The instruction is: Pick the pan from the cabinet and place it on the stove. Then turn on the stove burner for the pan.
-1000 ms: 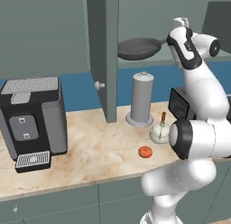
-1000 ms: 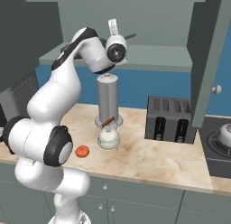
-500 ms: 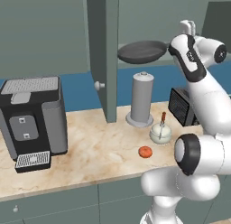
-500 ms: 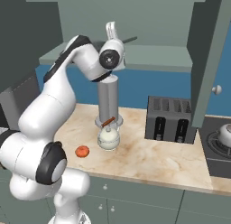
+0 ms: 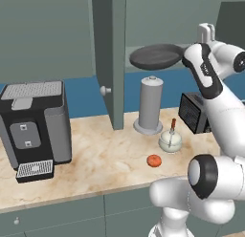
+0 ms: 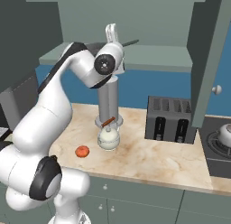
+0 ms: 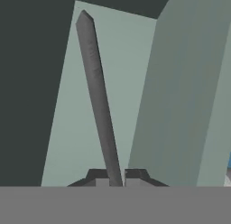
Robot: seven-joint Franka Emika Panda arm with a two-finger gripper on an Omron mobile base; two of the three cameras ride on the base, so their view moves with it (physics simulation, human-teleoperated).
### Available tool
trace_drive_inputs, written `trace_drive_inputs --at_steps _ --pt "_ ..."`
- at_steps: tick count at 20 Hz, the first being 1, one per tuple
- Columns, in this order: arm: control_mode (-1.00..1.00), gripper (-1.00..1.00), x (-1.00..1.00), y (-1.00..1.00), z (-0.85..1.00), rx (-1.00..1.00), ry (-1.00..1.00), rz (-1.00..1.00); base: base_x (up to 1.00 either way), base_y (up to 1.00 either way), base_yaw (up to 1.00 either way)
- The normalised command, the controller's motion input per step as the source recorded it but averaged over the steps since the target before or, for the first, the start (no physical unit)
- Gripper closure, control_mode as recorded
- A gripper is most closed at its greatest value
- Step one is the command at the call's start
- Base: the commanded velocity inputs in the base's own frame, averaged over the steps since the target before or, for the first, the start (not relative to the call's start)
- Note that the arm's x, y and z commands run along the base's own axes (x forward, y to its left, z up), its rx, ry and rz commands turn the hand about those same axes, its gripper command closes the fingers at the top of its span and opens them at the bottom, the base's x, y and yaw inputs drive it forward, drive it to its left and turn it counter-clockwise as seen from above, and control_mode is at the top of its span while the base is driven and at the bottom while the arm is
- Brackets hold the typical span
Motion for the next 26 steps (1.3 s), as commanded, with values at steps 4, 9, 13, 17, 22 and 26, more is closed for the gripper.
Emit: trace_drive_inputs --at_steps 4,9,13,17,22,26 --pt "-1.0 1.0 -0.38 -0.04 0.0 0.0 -0.03 -0.05 0.0 0.0 0.0" --pt "-1.0 1.0 -0.43 0.0 -0.01 0.0 0.0 -0.05 0.0 0.0 0.0" --pt "-1.0 1.0 -0.48 0.0 -0.1 0.0 0.0 -0.04 0.0 0.0 0.0" --pt "-1.0 1.0 -0.58 -0.08 -0.13 0.0 0.0 -0.03 0.0 0.0 0.0" --pt "-1.0 1.0 -0.61 -0.15 -0.08 0.02 0.0 -0.02 0.0 0.0 0.0" --pt "1.0 1.0 -0.44 -0.13 -0.04 0.02 0.0 -0.01 -0.16 -0.05 0.0"
